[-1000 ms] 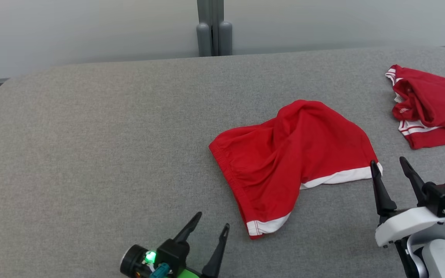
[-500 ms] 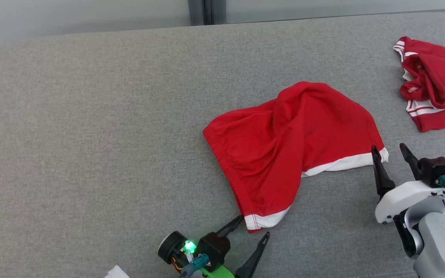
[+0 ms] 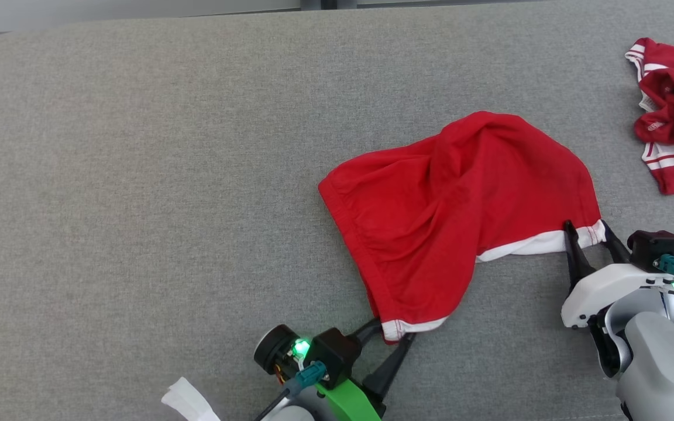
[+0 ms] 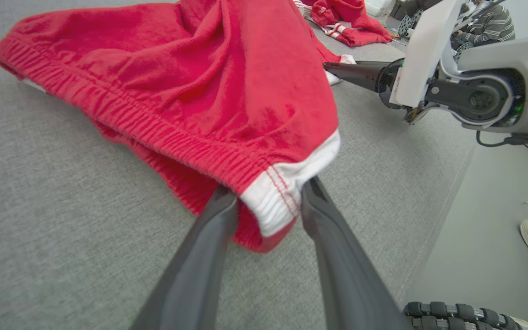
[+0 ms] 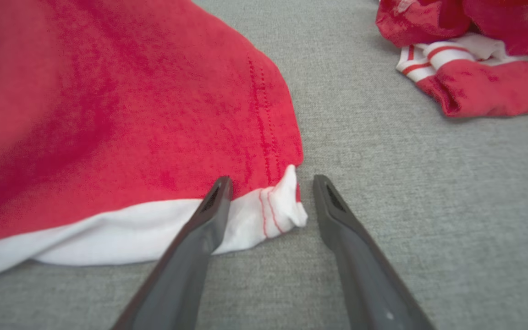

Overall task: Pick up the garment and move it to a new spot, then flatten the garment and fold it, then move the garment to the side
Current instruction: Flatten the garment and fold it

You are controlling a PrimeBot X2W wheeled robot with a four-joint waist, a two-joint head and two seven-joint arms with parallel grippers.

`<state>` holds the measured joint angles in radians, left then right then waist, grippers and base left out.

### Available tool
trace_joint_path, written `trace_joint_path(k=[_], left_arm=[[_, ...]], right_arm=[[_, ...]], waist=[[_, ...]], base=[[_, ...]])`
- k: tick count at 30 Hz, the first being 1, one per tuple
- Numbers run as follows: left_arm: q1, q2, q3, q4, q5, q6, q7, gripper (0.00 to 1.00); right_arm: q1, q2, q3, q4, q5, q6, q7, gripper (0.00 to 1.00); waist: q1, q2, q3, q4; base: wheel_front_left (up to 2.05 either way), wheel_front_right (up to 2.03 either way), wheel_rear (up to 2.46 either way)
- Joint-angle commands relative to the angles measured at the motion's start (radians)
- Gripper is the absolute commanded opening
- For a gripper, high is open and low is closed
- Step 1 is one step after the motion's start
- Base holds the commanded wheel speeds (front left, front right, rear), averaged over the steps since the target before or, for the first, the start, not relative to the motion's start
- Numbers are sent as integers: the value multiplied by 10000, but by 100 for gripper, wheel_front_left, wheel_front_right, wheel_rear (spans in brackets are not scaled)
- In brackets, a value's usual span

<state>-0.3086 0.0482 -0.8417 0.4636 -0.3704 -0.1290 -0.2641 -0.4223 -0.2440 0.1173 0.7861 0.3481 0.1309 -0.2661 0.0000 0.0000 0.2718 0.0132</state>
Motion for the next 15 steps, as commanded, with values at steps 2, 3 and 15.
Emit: trace_joint_path(k=[2,3,15], left_arm=[[-157,46,-4,-92,-218,-21,6,0],[-161,46,-11,-128,-281,-21,6,0],[-205,204,1596,-1079,-386,-22,6,0]], right_arm=[[15,30,124,25,211,-7,34,0],[86,-18,152,-52,276,-9,34,0],[930,-298,617,-2730,963,-9,20,0]], waist=[[0,0,53,75],[0,0,37,78],[0,0,-628,-180]], base=[[0,0,0],[0,0,0],[0,0,0]])
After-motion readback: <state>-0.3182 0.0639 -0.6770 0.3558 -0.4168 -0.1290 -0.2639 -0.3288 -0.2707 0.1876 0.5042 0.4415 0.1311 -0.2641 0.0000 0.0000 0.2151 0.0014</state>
